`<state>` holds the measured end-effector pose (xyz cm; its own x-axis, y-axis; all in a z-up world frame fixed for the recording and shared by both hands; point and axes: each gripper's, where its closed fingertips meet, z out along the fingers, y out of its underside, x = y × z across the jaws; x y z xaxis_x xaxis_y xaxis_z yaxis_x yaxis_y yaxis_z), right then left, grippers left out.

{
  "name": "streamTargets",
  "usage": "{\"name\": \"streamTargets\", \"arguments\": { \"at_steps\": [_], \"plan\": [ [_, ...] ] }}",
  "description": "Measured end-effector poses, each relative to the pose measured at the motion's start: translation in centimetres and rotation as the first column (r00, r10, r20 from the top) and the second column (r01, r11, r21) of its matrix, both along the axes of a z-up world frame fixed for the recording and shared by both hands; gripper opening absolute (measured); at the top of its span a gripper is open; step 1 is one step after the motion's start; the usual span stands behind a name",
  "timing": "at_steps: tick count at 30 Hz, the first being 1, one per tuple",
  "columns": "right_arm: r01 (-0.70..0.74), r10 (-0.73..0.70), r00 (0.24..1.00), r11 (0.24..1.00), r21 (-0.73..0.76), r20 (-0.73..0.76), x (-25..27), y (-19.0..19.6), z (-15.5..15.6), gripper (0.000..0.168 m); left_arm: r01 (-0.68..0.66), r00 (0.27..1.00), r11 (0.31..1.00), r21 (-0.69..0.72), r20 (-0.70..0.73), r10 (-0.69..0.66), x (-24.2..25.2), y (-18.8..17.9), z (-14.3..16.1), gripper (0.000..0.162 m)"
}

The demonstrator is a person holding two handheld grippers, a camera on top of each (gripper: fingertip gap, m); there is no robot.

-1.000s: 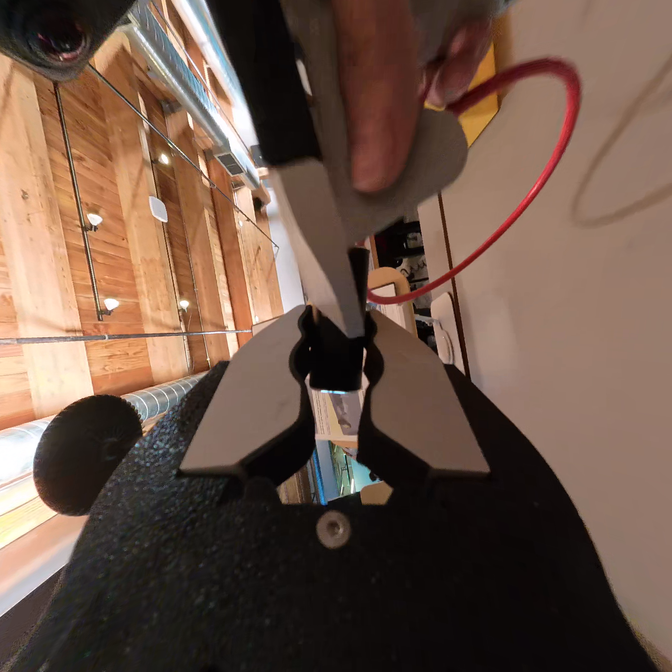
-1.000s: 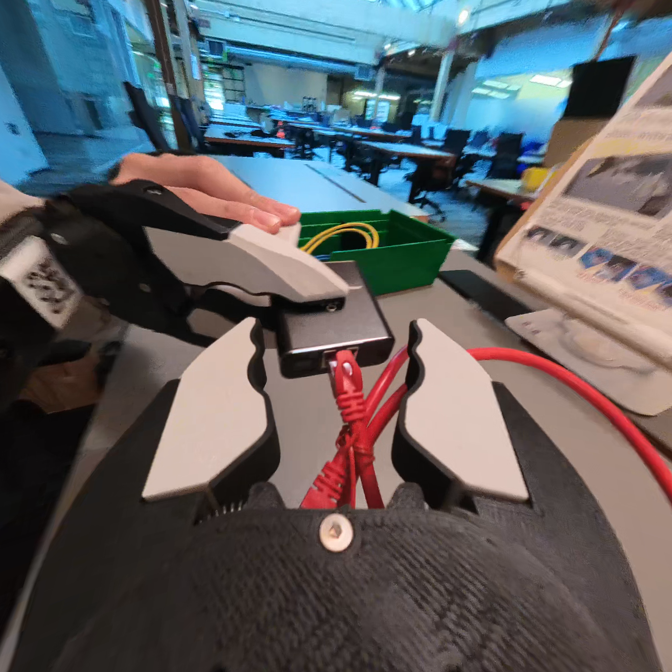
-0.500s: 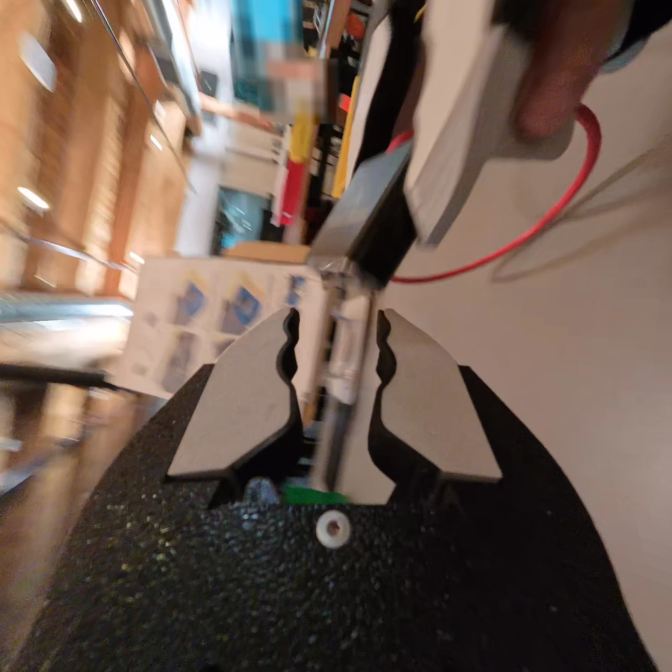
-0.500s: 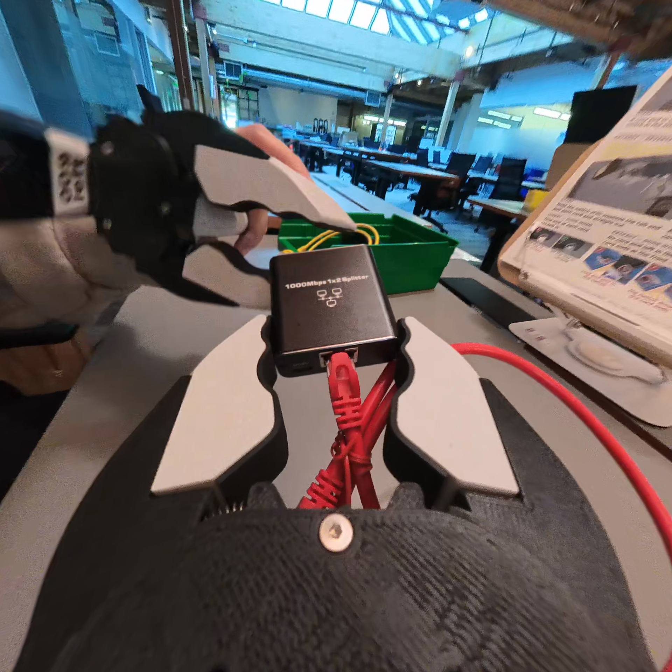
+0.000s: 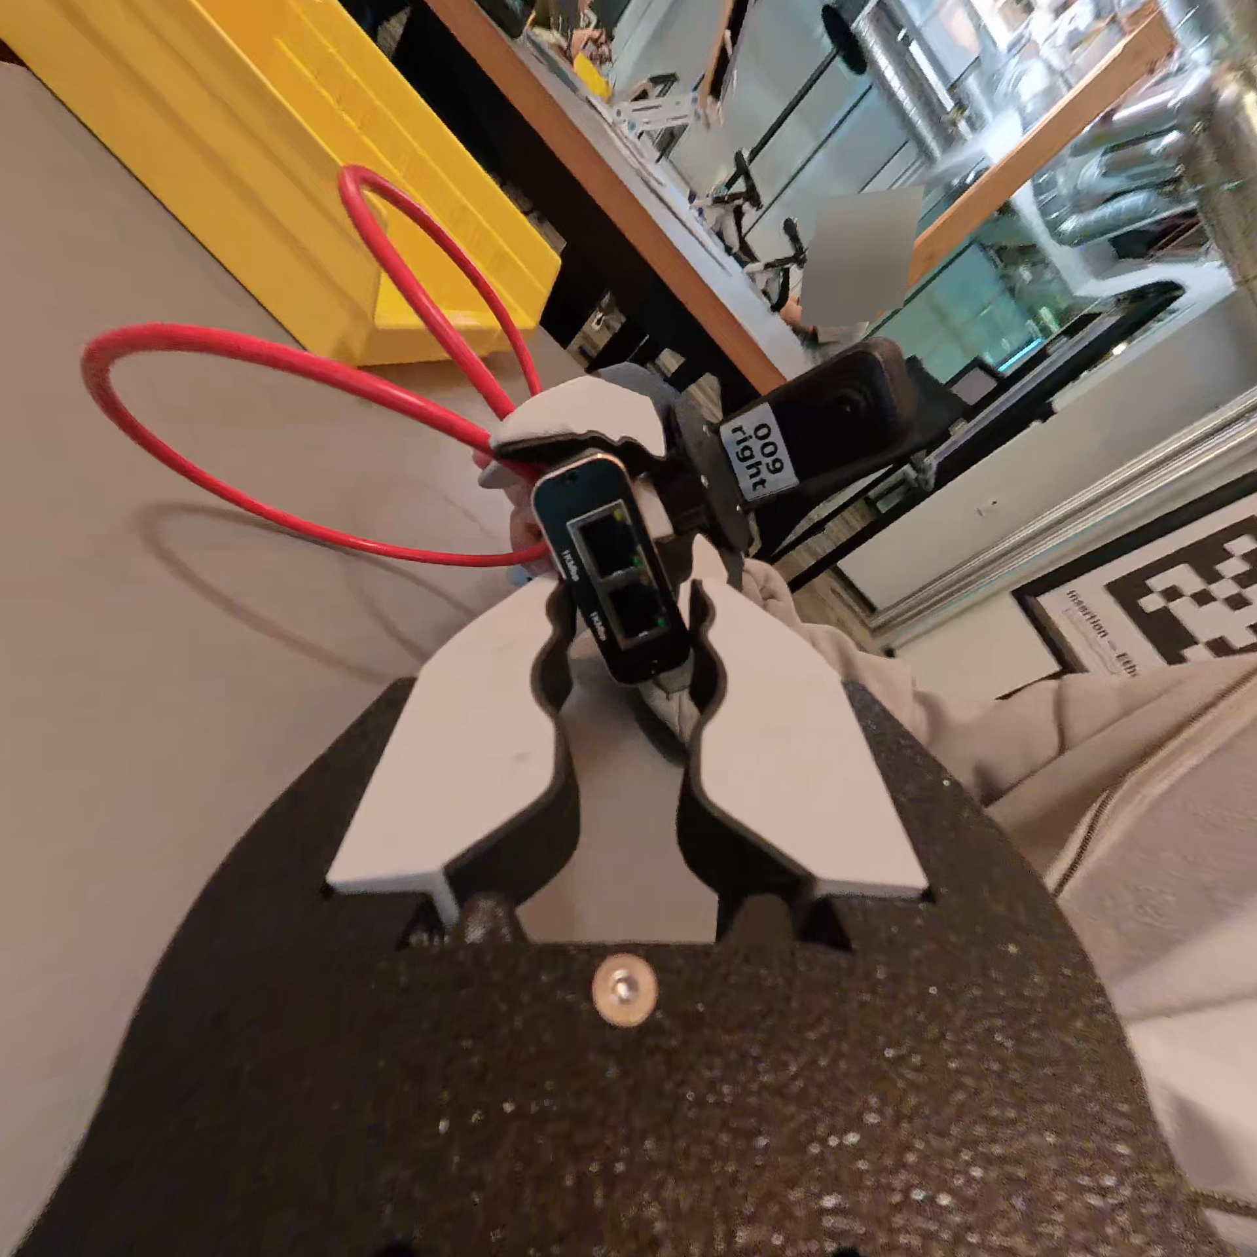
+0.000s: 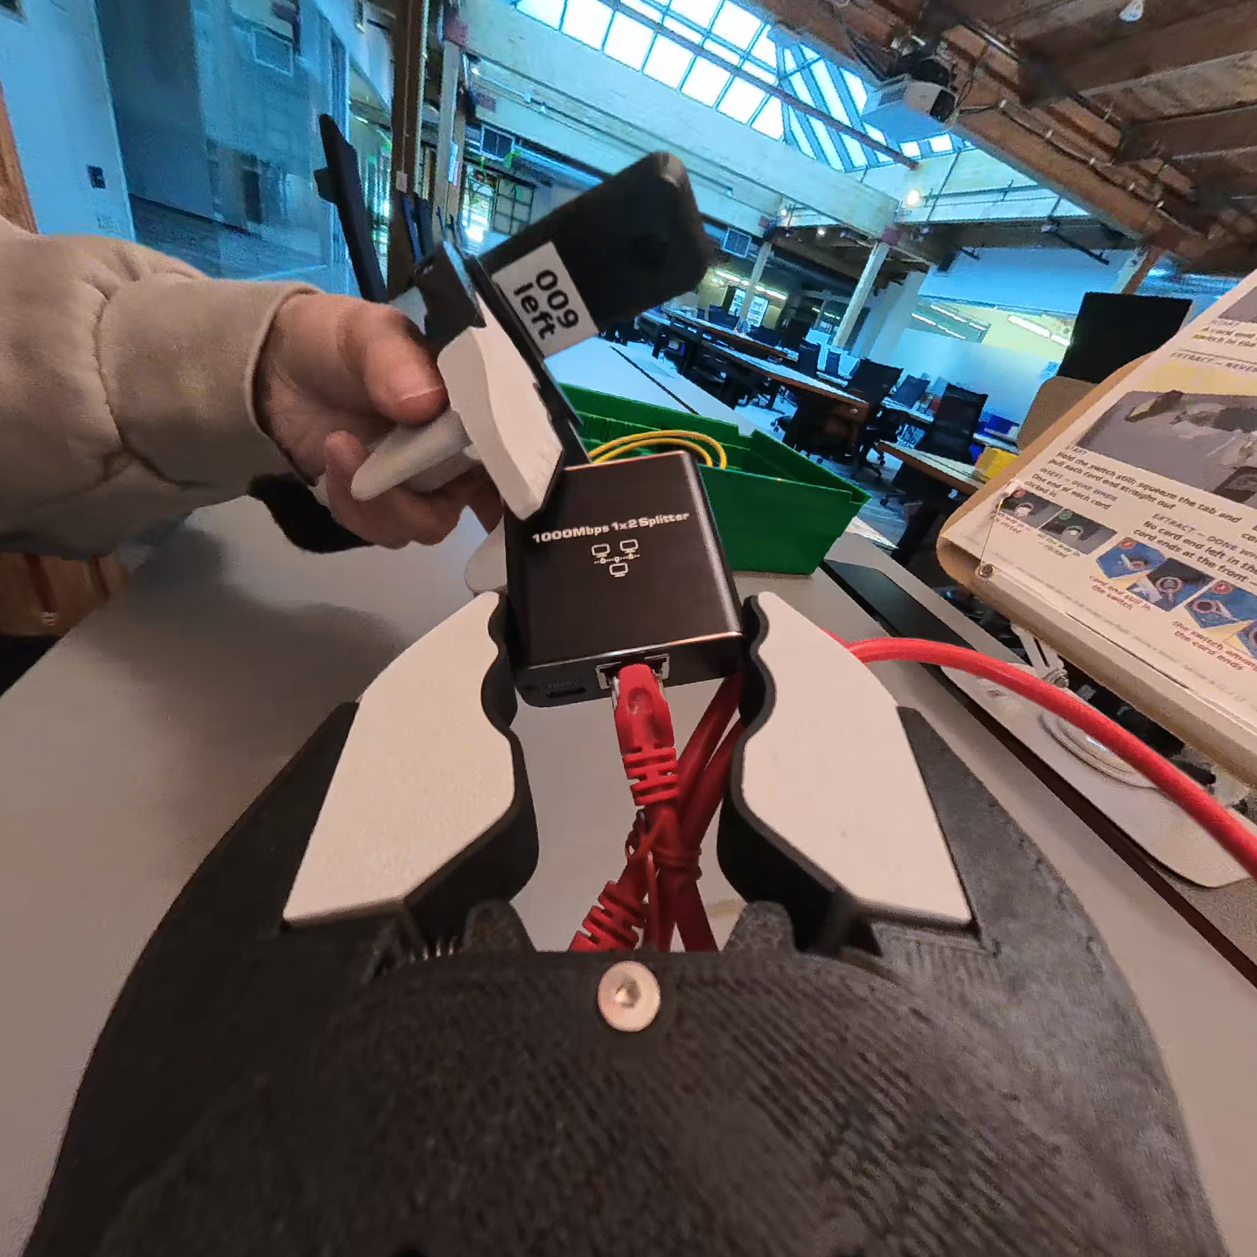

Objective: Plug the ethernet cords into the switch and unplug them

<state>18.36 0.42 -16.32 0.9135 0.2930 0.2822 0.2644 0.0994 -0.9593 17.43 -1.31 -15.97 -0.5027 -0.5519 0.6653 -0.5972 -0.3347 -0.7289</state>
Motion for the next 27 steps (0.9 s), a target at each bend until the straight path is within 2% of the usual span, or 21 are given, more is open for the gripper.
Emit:
{"name": "streamTargets", "arguments": {
  "at_steps": [4, 8, 13, 17, 20, 21, 22, 24, 27],
  "plan": [
    [-0.034, 0.036, 0.999, 0.997, 0.072, -0.033, -0.5, 0.0, -0.1, 0.066, 0.025, 0.999, 0.983, -0.182, -0.02, -0.029, -0.3, 0.1, -0.4, 0.029],
    [-0.06, 0.072, 0.992, 0.992, 0.115, -0.103, -0.9, 0.1, 0.2, 0.074, 0.078, 0.995, 0.966, -0.247, -0.04, -0.091, -0.7, 0.6, -1.1, 0.028],
    [-0.072, 0.086, 0.99, 0.989, 0.126, -0.112, -1.1, 0.0, -0.3, 0.066, 0.102, 0.988, 0.937, -0.333, -0.074, -0.134, -0.3, 0.6, -1.1, 0.028],
    [-0.008, 0.02, 0.995, 0.993, 0.121, -0.095, -0.7, 0.5, -0.9, 0.065, 0.054, 0.991, 0.92, -0.389, -0.091, -0.096, 0.2, 1.0, -1.4, 0.028],
    [-0.013, 0.024, 0.993, 0.996, 0.086, -0.12, -0.6, 1.0, -1.3, 0.064, 0.041, 0.997, 0.942, -0.333, -0.054, -0.062, 0.2, 1.5, -1.6, 0.028],
    [-0.011, 0.021, 0.992, 0.996, 0.087, -0.122, -0.6, 1.1, -1.4, 0.064, 0.023, 0.998, 0.956, -0.292, -0.054, -0.041, 0.3, 1.8, -1.7, 0.034],
    [-0.01, 0.021, 0.992, 0.996, 0.088, -0.126, -0.6, 1.1, -1.4, 0.064, 0.008, 0.999, 0.973, -0.229, -0.049, -0.02, 0.2, 2.2, -1.9, 0.041],
    [-0.013, 0.025, 0.991, 0.996, 0.091, -0.133, -0.6, 1.0, -1.3, 0.064, -0.034, 0.999, 0.998, -0.05, 0.006, 0.034, -0.3, 3.8, -1.9, 0.045],
    [-0.016, 0.032, 0.985, 0.995, 0.099, -0.169, -0.2, 0.8, -1.1, 0.064, -0.164, 0.978, 0.966, 0.198, 0.16, 0.134, -2.1, 8.4, 0.0, 0.045]
  ]
}}
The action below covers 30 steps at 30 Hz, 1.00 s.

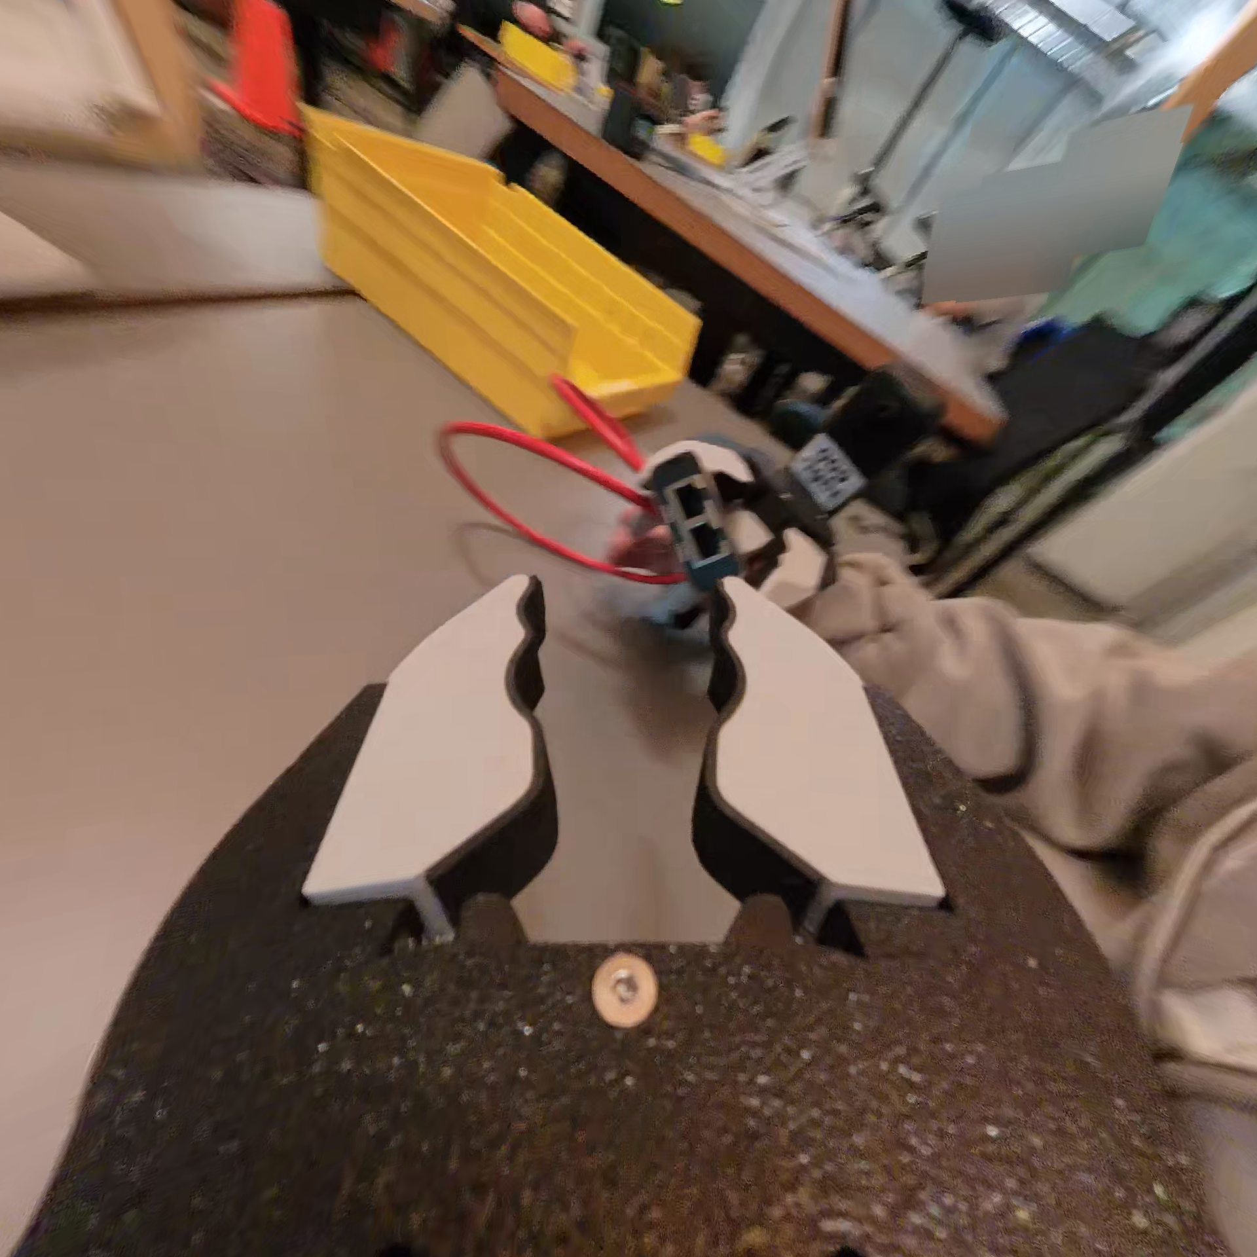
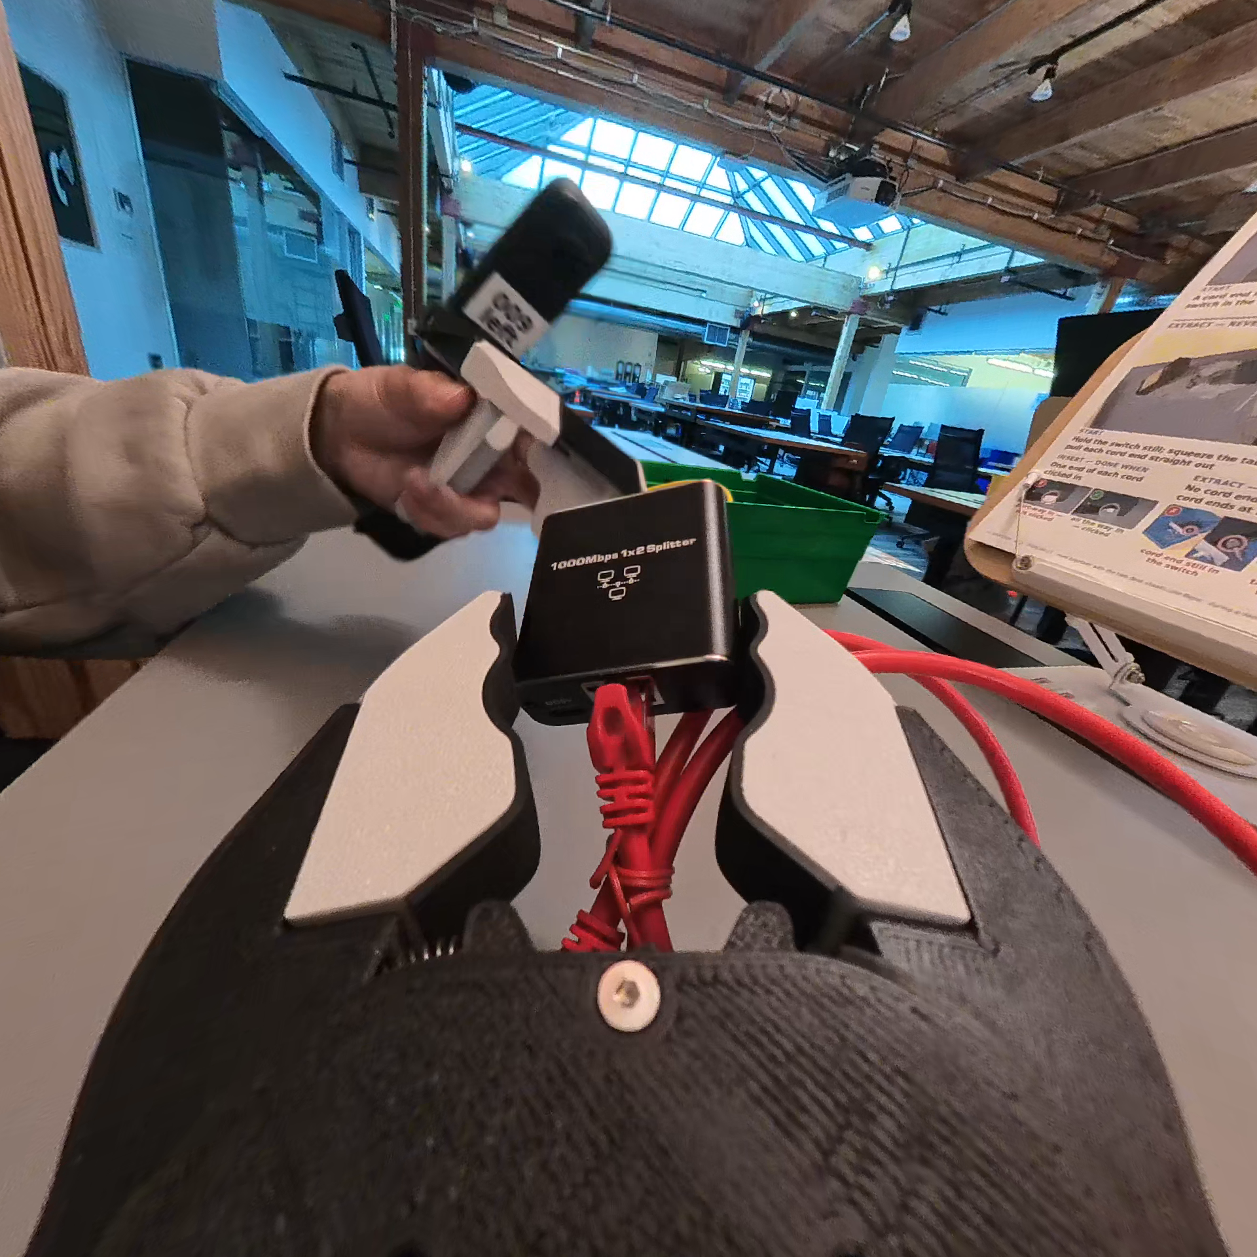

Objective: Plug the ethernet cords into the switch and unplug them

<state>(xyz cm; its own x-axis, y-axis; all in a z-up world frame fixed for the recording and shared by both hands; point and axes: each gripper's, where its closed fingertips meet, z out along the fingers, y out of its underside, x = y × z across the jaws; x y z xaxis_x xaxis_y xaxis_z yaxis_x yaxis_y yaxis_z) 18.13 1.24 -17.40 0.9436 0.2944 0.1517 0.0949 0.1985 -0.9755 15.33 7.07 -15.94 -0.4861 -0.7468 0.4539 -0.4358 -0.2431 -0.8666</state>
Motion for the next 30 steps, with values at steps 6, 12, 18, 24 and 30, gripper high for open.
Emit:
{"name": "streamTargets", "arguments": {
  "at_steps": [6, 12, 18, 24, 30],
  "plan": [
    [-0.015, 0.015, 1.0, 1.0, -0.009, -0.018, 0.1, 0.1, 0.0, 0.064, -0.28, 0.927, 0.691, 0.667, -0.001, 0.376, -6.3, 17.6, -1.9, 0.037],
    [-0.026, 0.025, 1.0, 1.0, -0.014, -0.013, -0.1, 0.1, -0.1, 0.064, -0.157, 0.85, 0.419, 0.894, -0.094, 0.519, -11.7, 26.7, -7.4, 0.032],
    [-0.034, 0.034, 0.999, 0.999, -0.018, -0.012, -0.1, 0.1, -0.1, 0.064, -0.106, 0.852, 0.374, 0.921, -0.109, 0.511, -11.5, 28.1, -8.2, 0.022],
    [-0.034, 0.034, 0.999, 0.999, 0.003, -0.022, 0.0, -0.2, 0.1, 0.064, -0.055, 0.841, 0.418, 0.907, -0.184, 0.508, -11.3, 27.7, -9.0, 0.019],
    [-0.06, 0.06, 0.998, 0.998, -0.022, -0.008, -0.4, 0.0, -0.2, 0.064, -0.013, 0.926, 0.322, 0.947, -0.11, 0.362, -10.1, 26.2, -7.0, 0.033]
  ]
}}
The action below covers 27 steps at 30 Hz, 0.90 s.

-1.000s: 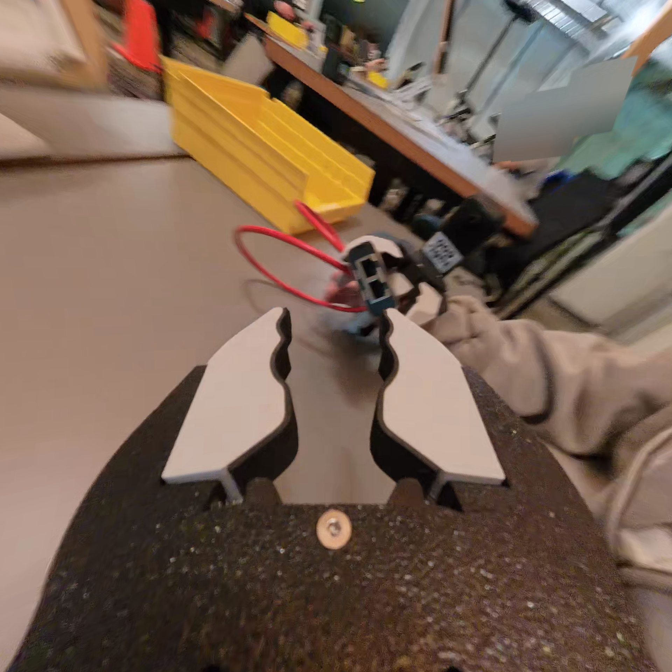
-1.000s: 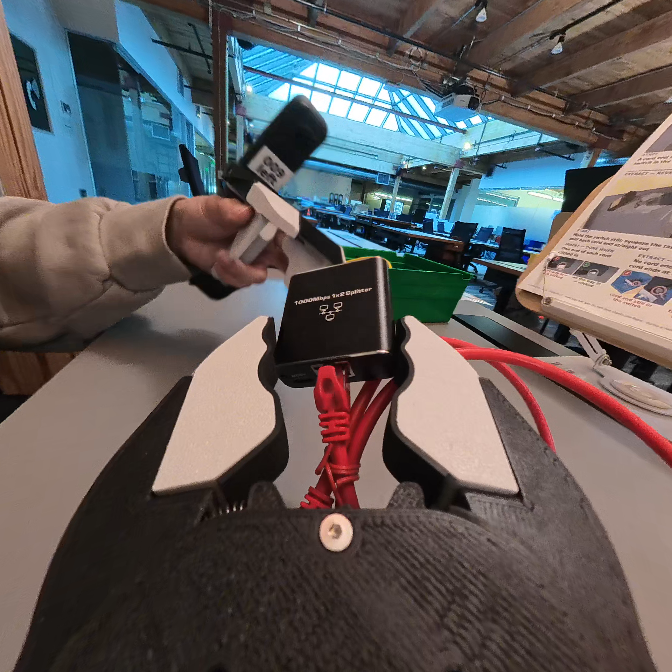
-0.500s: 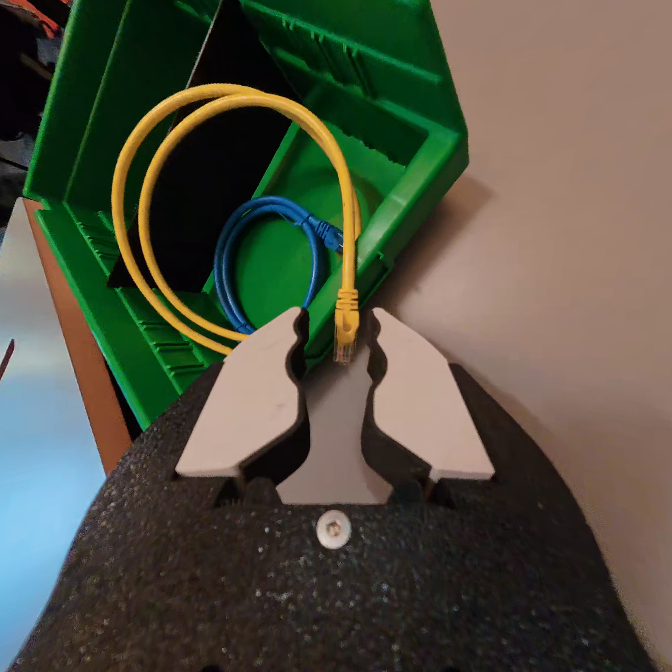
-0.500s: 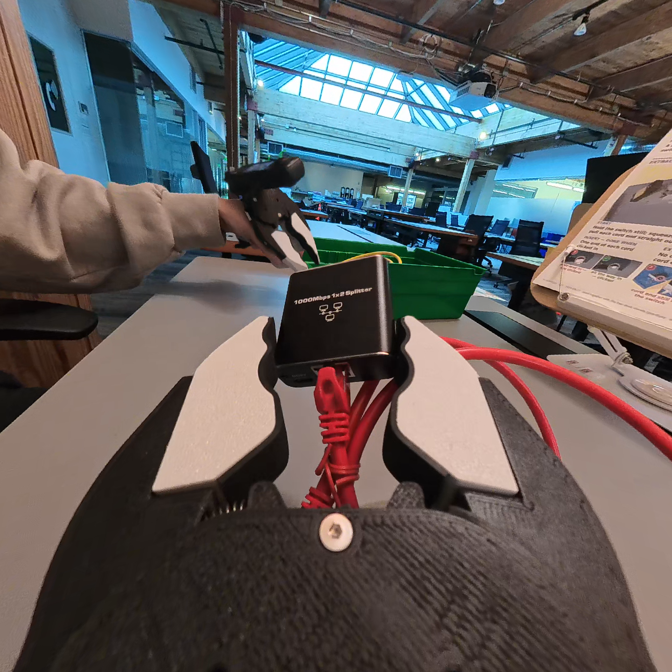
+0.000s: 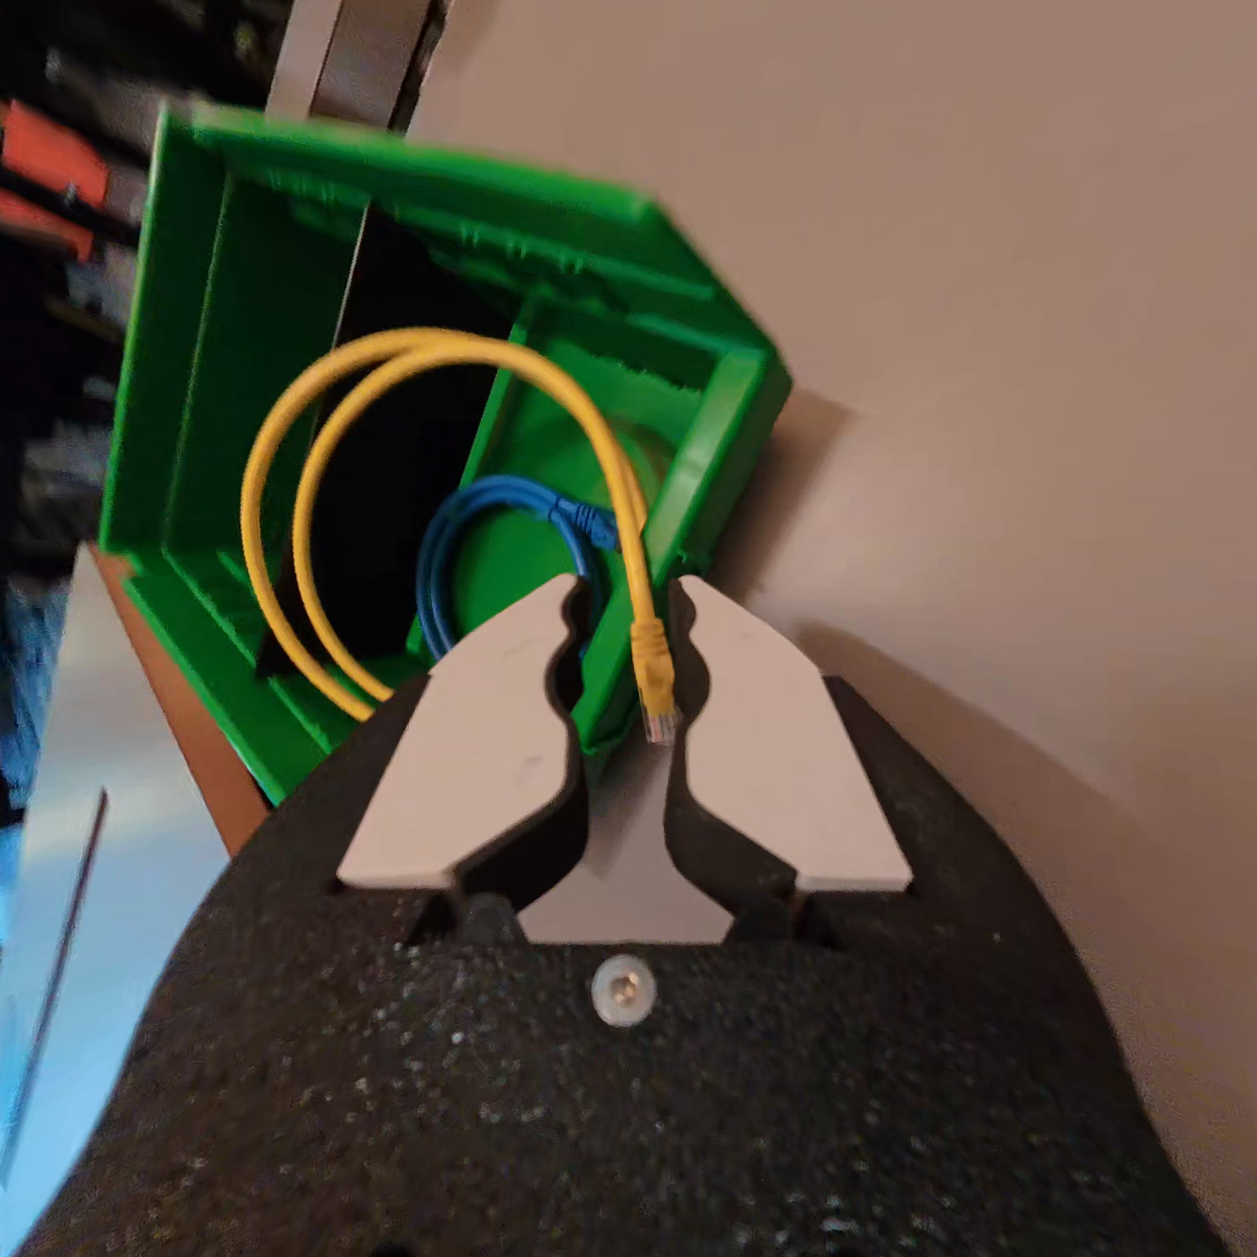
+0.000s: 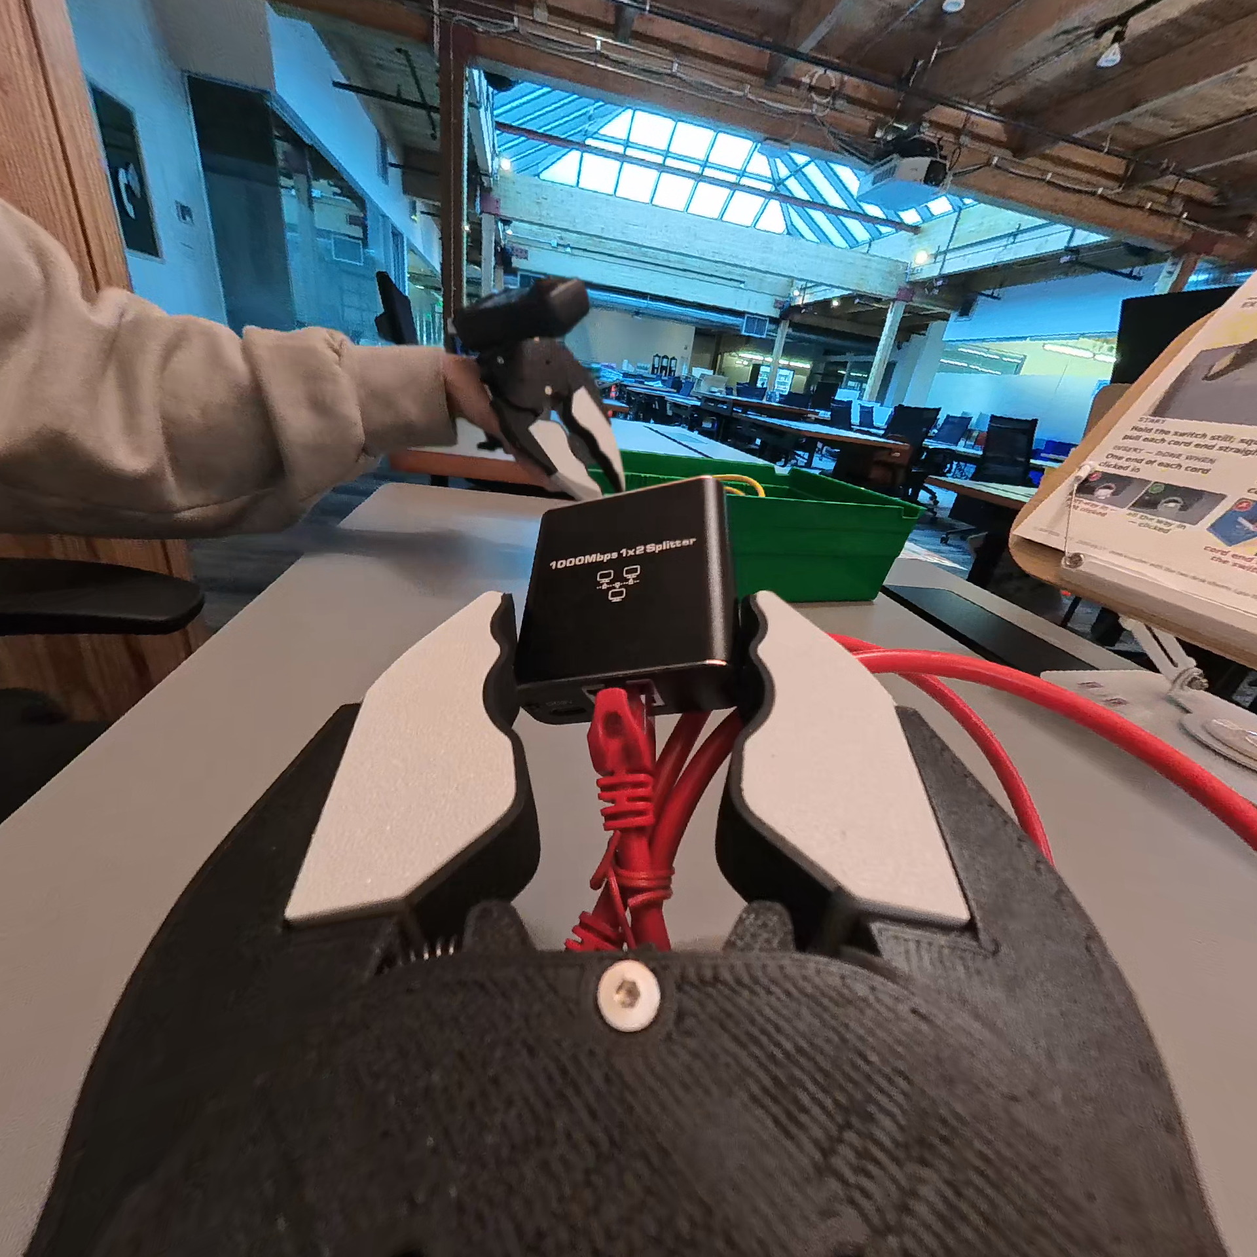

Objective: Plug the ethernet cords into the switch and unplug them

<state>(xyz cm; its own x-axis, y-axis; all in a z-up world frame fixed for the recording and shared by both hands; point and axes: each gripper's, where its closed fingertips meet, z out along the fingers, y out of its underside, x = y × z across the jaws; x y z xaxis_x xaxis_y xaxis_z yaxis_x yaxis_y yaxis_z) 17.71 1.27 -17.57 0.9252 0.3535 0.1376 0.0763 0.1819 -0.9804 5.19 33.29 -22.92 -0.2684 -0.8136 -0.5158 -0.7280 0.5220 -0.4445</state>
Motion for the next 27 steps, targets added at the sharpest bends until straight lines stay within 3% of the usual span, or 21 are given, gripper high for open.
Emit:
{"name": "streamTargets", "arguments": {
  "at_steps": [4, 7, 10, 13, 16, 19, 21, 27],
  "plan": [
    [-0.001, 0.002, 1.0, 1.0, 0.008, -0.007, 0.1, -0.1, 0.1, 0.064, 0.223, 0.972, 0.962, 0.157, -0.116, -0.206, 1.3, -0.1, 1.8, 0.047],
    [0.001, 0.0, 1.0, 1.0, 0.02, -0.011, 0.1, -0.2, 0.2, 0.064, 0.436, 0.885, 0.833, 0.34, -0.327, -0.33, 1.2, 1.3, 1.6, 0.056],
    [0.002, -0.002, 1.0, 1.0, 0.023, -0.011, 0.2, -0.3, 0.3, 0.064, 0.646, 0.755, 0.606, 0.464, -0.507, -0.416, 1.1, 1.5, 1.9, 0.061],
    [-0.005, 0.005, 1.0, 1.0, 0.012, -0.008, 0.1, -0.2, 0.2, 0.064, 0.786, 0.615, 0.286, 0.549, -0.646, -0.451, 1.5, 1.4, 2.8, 0.068],
    [-0.01, 0.01, 1.0, 1.0, 0.006, -0.005, 0.0, -0.1, 0.1, 0.064, 0.808, 0.521, -0.008, 0.589, -0.721, -0.456, 2.7, 1.6, 3.5, 0.062],
    [-0.013, 0.013, 1.0, 1.0, 0.012, -0.013, 0.0, -0.2, 0.2, 0.064, 0.815, 0.414, -0.197, 0.545, -0.785, -0.462, 3.1, 1.6, 2.8, 0.055],
    [-0.015, 0.016, 1.0, 1.0, 0.018, -0.02, 0.1, -0.3, 0.3, 0.064, 0.809, 0.341, -0.282, 0.516, -0.802, -0.49, 3.3, 0.7, 2.0, 0.056],
    [-0.021, 0.022, 1.0, 1.0, 0.019, -0.02, 0.0, -0.4, 0.3, 0.064, 0.792, 0.231, -0.41, 0.452, -0.844, -0.484, 4.2, 0.3, 0.4, 0.056]
  ]
}}
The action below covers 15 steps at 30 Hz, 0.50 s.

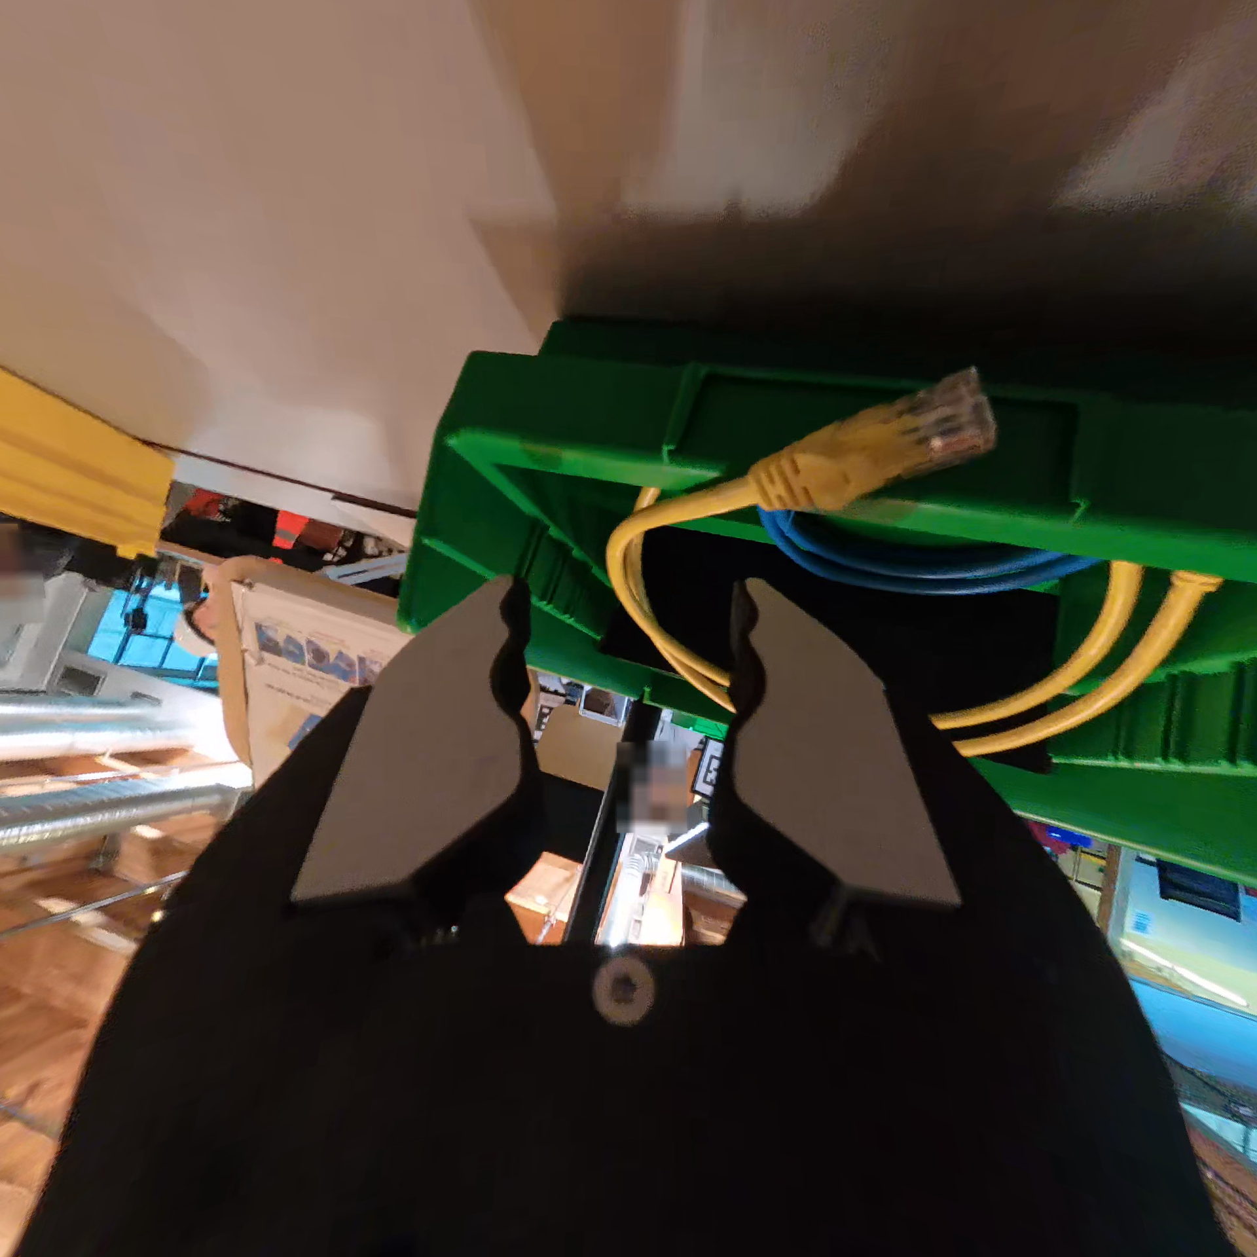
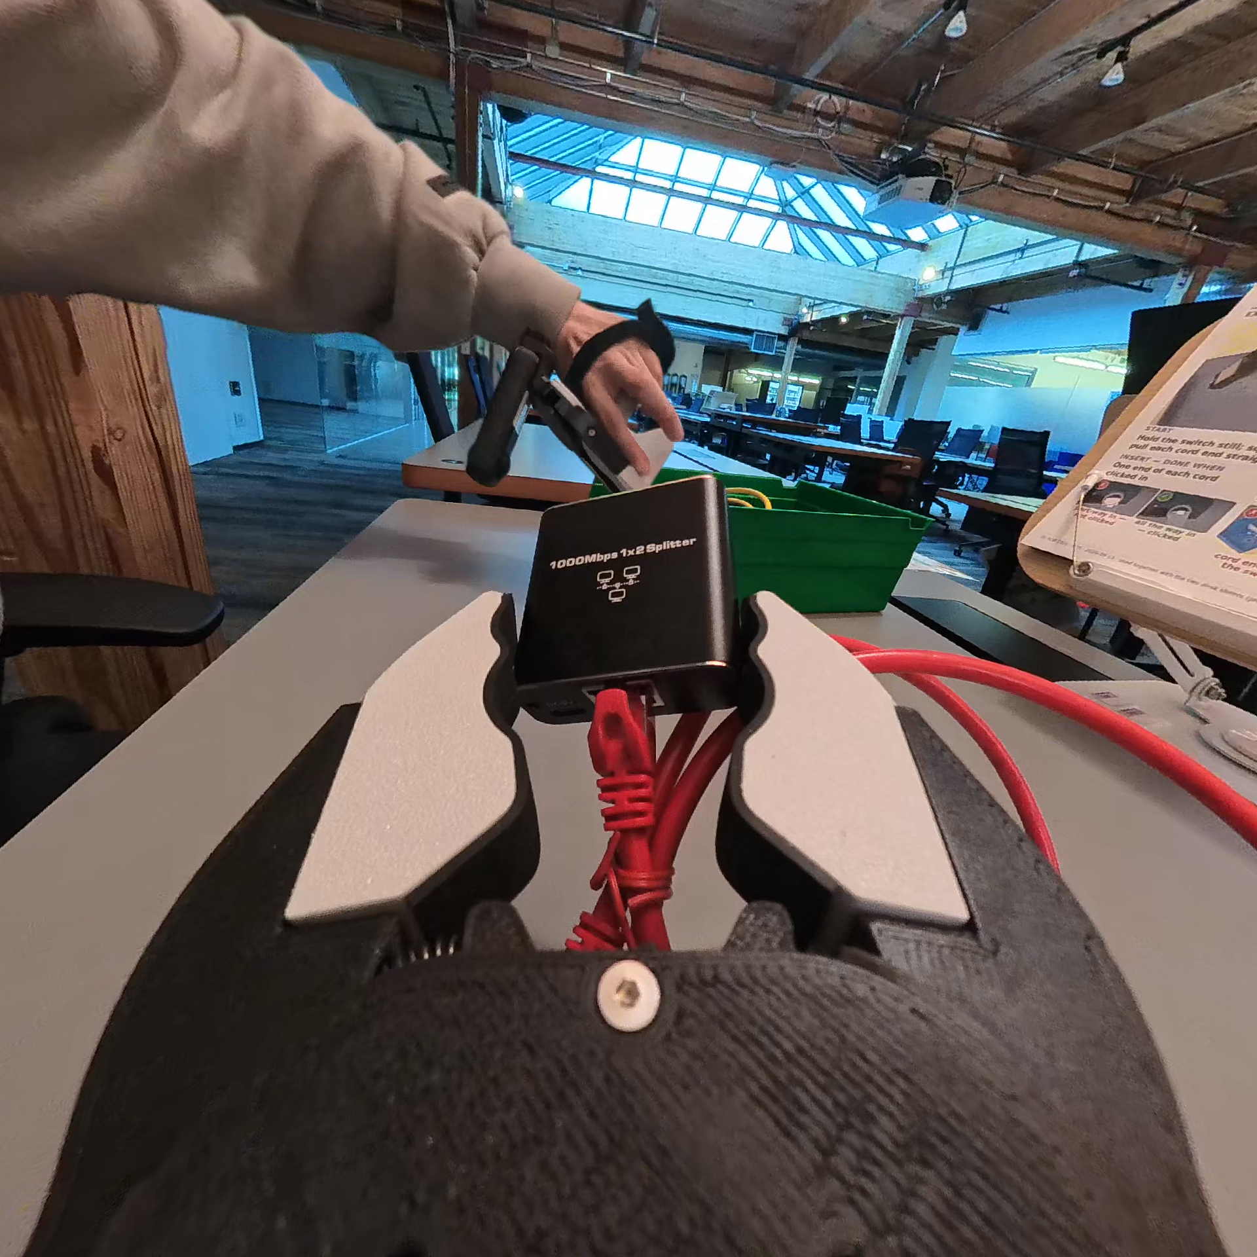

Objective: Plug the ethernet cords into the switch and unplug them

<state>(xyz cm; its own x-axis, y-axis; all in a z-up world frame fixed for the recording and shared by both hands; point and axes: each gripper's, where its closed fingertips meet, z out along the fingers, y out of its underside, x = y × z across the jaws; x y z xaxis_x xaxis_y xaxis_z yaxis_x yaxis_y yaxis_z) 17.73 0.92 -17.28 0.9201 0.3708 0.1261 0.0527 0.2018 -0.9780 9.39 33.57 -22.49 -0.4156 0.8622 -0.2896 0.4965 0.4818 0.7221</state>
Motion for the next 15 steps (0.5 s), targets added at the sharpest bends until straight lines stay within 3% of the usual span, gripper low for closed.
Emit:
{"name": "streamTargets", "arguments": {
  "at_steps": [10, 12, 15],
  "plan": [
    [-0.013, 0.013, 1.0, 1.0, 0.002, -0.015, 0.1, -0.1, 0.1, 0.064, 0.002, 0.978, 0.999, 0.039, -0.207, 0.006, 0.1, 1.0, -2.9, 0.045],
    [-0.016, 0.016, 1.0, 1.0, 0.004, -0.016, 0.0, -0.1, 0.1, 0.064, -0.04, 0.978, 0.998, 0.05, -0.203, 0.05, 0.8, 1.2, -3.5, 0.024],
    [-0.012, 0.012, 1.0, 1.0, 0.013, -0.02, 0.1, -0.2, 0.2, 0.064, -0.16, 0.964, 0.981, 0.114, -0.196, 0.18, 1.2, 2.5, -3.7, 0.009]
  ]
}}
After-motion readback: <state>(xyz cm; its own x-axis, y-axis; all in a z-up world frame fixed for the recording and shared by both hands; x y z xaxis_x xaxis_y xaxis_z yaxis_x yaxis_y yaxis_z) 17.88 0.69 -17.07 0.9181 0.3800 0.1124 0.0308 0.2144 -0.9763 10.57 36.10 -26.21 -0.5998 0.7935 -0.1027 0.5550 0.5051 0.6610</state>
